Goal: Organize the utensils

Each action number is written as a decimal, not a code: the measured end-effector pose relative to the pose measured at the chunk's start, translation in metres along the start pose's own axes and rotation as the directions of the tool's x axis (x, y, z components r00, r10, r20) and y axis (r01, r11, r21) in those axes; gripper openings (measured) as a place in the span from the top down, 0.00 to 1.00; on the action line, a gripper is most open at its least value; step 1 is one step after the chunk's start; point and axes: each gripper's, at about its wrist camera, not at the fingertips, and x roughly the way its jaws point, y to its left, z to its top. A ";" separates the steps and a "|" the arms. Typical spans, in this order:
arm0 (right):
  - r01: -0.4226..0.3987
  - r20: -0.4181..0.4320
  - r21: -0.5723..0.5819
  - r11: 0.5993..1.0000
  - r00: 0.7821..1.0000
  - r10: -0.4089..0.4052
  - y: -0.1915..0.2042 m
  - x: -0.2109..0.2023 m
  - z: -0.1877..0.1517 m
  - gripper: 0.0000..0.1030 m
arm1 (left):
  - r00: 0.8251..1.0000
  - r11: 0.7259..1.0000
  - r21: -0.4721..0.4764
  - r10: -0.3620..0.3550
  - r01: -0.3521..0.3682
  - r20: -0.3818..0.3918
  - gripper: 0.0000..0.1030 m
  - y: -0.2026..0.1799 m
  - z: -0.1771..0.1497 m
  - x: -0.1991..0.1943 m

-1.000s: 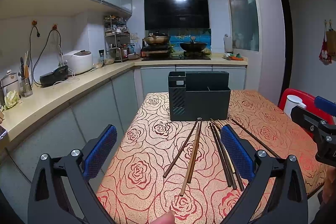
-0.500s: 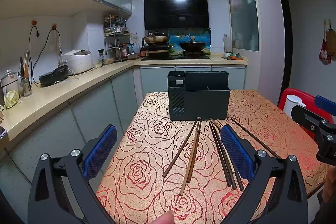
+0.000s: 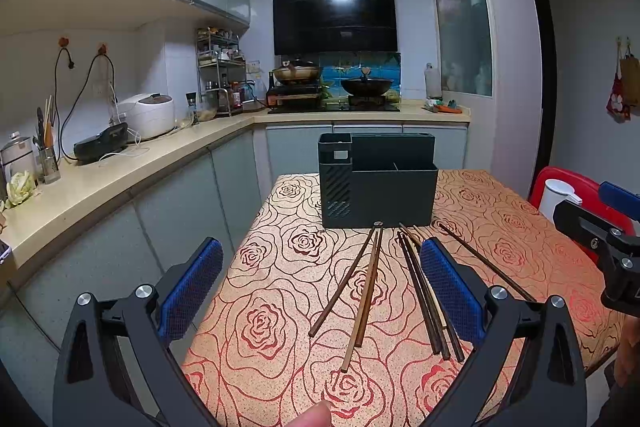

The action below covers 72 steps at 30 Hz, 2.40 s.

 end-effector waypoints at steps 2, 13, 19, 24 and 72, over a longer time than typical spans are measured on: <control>0.000 0.001 0.000 1.000 1.000 0.000 0.000 -0.001 0.000 0.06 | 1.000 1.000 0.000 -0.001 0.001 0.000 0.07 -0.001 0.000 0.000; -0.001 0.000 0.000 1.000 1.000 0.001 0.000 -0.001 0.000 0.06 | 1.000 1.000 0.001 -0.010 0.010 -0.008 0.07 -0.003 -0.003 0.002; -0.001 -0.004 -0.008 1.000 1.000 0.001 -0.001 0.000 0.000 0.06 | 1.000 1.000 0.001 -0.013 0.013 -0.018 0.07 0.000 -0.005 0.005; 0.000 -0.009 -0.013 1.000 1.000 0.000 -0.002 0.004 -0.003 0.06 | 0.999 1.000 0.003 -0.020 0.020 -0.027 0.07 0.002 -0.005 0.008; 0.078 -0.214 -0.020 0.997 0.973 -0.081 -0.098 0.082 -0.055 0.06 | 0.851 0.951 0.066 -0.239 0.303 -0.468 0.76 0.030 -0.083 0.166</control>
